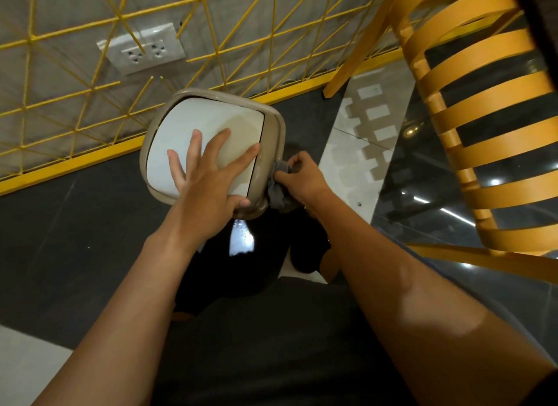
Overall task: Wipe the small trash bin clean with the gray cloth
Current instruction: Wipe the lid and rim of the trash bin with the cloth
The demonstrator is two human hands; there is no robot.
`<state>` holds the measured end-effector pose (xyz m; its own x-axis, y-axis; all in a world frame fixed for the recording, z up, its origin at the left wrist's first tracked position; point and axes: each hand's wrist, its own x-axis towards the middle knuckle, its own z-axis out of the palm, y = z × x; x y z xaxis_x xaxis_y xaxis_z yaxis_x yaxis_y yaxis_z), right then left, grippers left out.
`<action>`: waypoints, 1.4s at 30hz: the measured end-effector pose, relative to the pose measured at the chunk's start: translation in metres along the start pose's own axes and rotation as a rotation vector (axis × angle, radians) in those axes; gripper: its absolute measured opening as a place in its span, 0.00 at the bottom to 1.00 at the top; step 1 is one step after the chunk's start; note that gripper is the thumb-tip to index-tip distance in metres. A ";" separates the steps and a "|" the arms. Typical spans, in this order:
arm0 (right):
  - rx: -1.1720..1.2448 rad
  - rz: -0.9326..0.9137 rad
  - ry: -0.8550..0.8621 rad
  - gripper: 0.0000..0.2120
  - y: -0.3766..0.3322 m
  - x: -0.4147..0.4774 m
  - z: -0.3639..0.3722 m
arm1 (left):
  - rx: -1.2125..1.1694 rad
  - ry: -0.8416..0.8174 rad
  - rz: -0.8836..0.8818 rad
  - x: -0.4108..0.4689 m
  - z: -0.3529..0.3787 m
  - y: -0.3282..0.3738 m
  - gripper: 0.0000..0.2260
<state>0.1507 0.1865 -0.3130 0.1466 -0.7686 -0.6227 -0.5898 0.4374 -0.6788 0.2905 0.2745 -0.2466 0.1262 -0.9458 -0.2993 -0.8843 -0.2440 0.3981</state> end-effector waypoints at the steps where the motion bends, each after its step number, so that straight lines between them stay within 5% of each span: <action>1: 0.001 0.007 -0.014 0.15 0.005 -0.007 0.003 | 0.002 0.004 -0.001 0.000 0.001 0.000 0.35; 5: 0.030 0.063 -0.093 0.11 0.019 -0.033 0.014 | 0.029 0.004 0.002 0.000 0.001 0.003 0.35; 17: -0.090 -0.077 0.097 0.13 -0.012 -0.009 0.000 | 0.006 -0.020 -0.022 0.001 0.001 0.006 0.33; 29: 0.289 0.062 0.265 0.10 0.024 -0.060 0.059 | 0.004 0.006 -0.021 0.001 0.003 0.007 0.34; 34: 0.598 0.295 0.195 0.12 0.032 -0.076 0.082 | -0.022 0.011 -0.031 0.001 0.001 0.008 0.33; 42: 0.496 0.186 0.353 0.10 0.020 -0.049 0.058 | -0.002 -0.035 -0.046 0.001 0.000 0.009 0.33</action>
<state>0.1774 0.2604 -0.3187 -0.2433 -0.7293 -0.6395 -0.1297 0.6778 -0.7237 0.2830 0.2714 -0.2434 0.1511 -0.9253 -0.3478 -0.8768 -0.2879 0.3852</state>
